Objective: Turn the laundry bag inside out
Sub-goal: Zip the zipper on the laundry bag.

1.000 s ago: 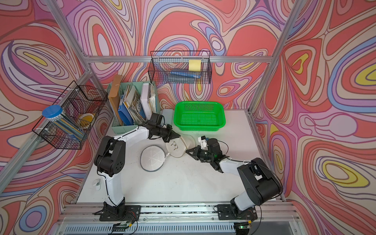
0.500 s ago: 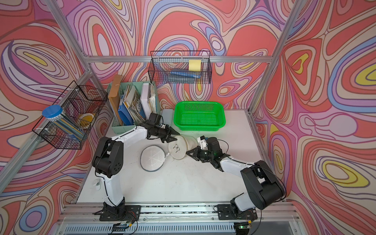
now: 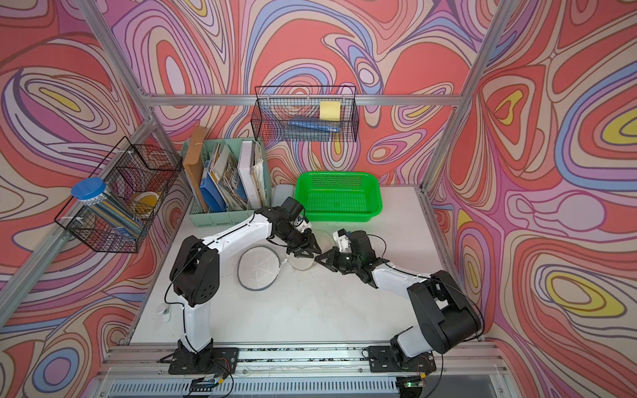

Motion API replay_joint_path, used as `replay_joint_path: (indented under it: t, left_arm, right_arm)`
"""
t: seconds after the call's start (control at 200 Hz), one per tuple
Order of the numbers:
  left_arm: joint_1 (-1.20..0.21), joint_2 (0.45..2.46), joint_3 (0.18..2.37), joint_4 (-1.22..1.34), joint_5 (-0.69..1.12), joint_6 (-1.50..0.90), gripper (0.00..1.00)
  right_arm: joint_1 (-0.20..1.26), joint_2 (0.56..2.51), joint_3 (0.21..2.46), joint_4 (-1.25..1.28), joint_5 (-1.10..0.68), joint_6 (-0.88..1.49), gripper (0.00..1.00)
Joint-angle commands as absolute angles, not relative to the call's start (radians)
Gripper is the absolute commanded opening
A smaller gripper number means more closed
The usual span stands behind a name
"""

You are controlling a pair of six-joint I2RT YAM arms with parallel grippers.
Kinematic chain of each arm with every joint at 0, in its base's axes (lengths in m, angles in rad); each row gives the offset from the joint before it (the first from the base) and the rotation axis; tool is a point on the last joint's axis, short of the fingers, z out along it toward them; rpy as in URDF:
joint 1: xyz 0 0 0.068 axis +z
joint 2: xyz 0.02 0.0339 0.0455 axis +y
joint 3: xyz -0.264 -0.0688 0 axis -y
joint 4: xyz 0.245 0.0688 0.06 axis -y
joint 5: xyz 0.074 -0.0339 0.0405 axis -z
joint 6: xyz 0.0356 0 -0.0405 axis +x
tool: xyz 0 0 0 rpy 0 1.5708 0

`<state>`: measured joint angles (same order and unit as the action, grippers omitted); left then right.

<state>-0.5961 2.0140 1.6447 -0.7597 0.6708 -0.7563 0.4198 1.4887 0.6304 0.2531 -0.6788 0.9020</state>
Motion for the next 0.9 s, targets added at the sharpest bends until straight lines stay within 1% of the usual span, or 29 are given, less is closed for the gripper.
replay_joint_path:
  t: [0.0, 0.065, 0.1, 0.235, 0.345, 0.416, 0.491, 0.576, 0.636, 0.701, 0.771, 0.836, 0.896]
  left_arm:
    - [-0.592, 2.057, 1.706, -0.847, 0.609, -0.713, 0.15]
    - [-0.591, 2.064, 1.738, -0.858, 0.590, -0.718, 0.04]
    - [-0.591, 2.066, 1.754, -0.863, 0.582, -0.720, 0.00]
    - [-0.572, 2.081, 1.812, -0.874, 0.586, -0.753, 0.00]
    - [-0.524, 2.077, 1.808, -0.824, 0.625, -0.844, 0.00]
    - [-0.475, 2.056, 1.743, -0.714, 0.686, -0.955, 0.00]
    - [-0.416, 2.014, 1.631, -0.530, 0.739, -1.103, 0.00]
    - [-0.353, 1.974, 1.514, -0.357, 0.769, -1.250, 0.00]
    - [-0.323, 1.960, 1.457, -0.275, 0.786, -1.306, 0.00]
    - [-0.315, 1.956, 1.436, -0.272, 0.803, -1.305, 0.00]
    - [-0.327, 1.955, 1.447, -0.304, 0.819, -1.246, 0.14]
    - [-0.348, 1.947, 1.458, -0.369, 0.821, -1.177, 0.31]
    - [-0.371, 1.935, 1.481, -0.470, 0.800, -1.091, 0.40]
  right_arm:
    - [0.418, 1.488, 0.641, 0.242, -0.687, 0.884, 0.00]
    - [0.419, 1.484, 0.639, 0.236, -0.687, 0.881, 0.00]
    - [0.418, 1.480, 0.634, 0.232, -0.686, 0.881, 0.00]
    - [0.418, 1.458, 0.617, 0.214, -0.681, 0.874, 0.00]
    - [0.418, 1.442, 0.596, 0.206, -0.681, 0.874, 0.00]
    - [0.418, 1.431, 0.579, 0.207, -0.680, 0.880, 0.00]
    - [0.419, 1.419, 0.558, 0.209, -0.679, 0.884, 0.00]
    - [0.418, 1.402, 0.543, 0.196, -0.673, 0.881, 0.00]
    - [0.419, 1.392, 0.540, 0.179, -0.667, 0.874, 0.00]
    - [0.419, 1.388, 0.545, 0.168, -0.667, 0.866, 0.00]
    - [0.418, 1.396, 0.559, 0.163, -0.666, 0.858, 0.00]
    - [0.419, 1.411, 0.574, 0.164, -0.670, 0.852, 0.00]
    - [0.418, 1.422, 0.587, 0.166, -0.673, 0.849, 0.00]
